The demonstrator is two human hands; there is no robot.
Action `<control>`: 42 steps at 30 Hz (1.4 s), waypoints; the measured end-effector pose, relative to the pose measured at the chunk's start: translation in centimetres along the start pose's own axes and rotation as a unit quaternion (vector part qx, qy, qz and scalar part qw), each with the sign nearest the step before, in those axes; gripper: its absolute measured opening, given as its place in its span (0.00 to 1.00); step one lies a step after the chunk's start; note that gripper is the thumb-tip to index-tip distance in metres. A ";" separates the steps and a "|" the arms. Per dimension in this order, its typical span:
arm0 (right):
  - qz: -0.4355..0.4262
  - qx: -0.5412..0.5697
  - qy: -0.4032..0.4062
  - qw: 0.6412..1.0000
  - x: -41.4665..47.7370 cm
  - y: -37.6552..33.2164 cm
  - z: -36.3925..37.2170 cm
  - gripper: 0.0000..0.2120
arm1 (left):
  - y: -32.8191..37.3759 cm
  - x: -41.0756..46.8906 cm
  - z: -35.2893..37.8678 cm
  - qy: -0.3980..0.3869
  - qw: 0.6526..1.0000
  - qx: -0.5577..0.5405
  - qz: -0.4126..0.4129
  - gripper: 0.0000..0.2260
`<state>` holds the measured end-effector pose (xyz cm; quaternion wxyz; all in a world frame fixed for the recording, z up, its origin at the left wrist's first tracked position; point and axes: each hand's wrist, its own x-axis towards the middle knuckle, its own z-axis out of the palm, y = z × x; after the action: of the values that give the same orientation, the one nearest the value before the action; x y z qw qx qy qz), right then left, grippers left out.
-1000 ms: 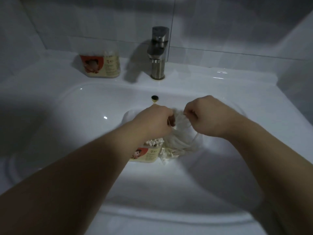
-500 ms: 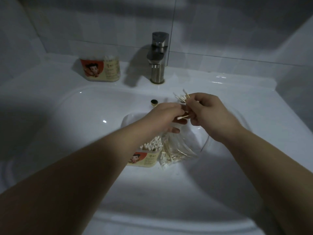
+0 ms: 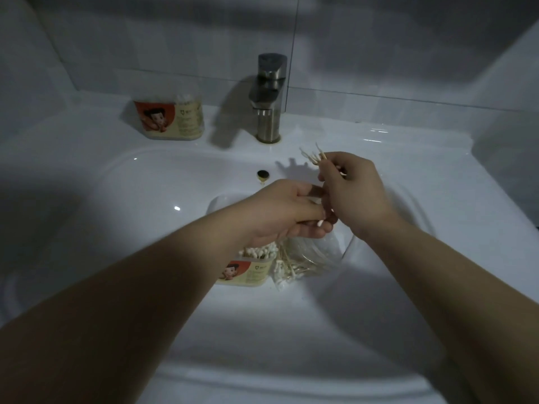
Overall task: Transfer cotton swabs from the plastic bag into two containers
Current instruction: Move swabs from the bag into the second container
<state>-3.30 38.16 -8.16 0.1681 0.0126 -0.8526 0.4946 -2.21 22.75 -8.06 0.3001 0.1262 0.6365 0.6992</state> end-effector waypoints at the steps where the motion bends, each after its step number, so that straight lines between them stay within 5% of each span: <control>1: 0.001 0.010 -0.001 1.000 0.1 0.1 0.0 0.14 | 0.1 -0.1 -0.1 0.004 1.000 0.014 -0.008 0.08; 6: 0.032 0.053 0.009 0.998 0.5 0.5 -0.2 0.11 | 0.3 0.0 0.2 0.129 0.988 0.050 -0.062 0.12; 9: 0.040 0.094 -0.022 0.995 0.2 0.0 -0.2 0.14 | 1.0 0.9 0.0 0.219 0.970 -0.095 -0.047 0.12; 11: 0.029 0.116 -0.045 0.992 -0.2 -0.4 0.1 0.14 | 1.4 1.2 -0.2 0.204 0.968 -0.145 -0.019 0.08; 16: 0.004 0.133 -0.090 0.987 -1.2 -1.2 1.1 0.12 | 0.8 1.3 0.1 0.227 0.973 -0.034 0.025 0.16; 30: -0.016 0.026 -0.080 0.996 -1.0 -1.0 1.0 0.10 | 0.5 1.7 -0.4 0.302 0.932 -0.200 -0.002 0.18; 37: -0.018 0.067 -0.067 0.995 -1.3 -1.6 0.9 0.13 | 0.8 1.8 -1.6 0.339 0.893 -0.296 0.001 0.13; 42: -0.001 0.183 -0.082 0.980 -1.4 -1.8 1.0 0.10 | 1.2 1.1 -0.7 0.199 0.943 -0.262 -0.043 0.19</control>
<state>-1.90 36.24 -7.52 0.0929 0.0842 -0.7588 0.6392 -3.83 22.80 -7.27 0.2202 -0.1260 0.4827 0.8383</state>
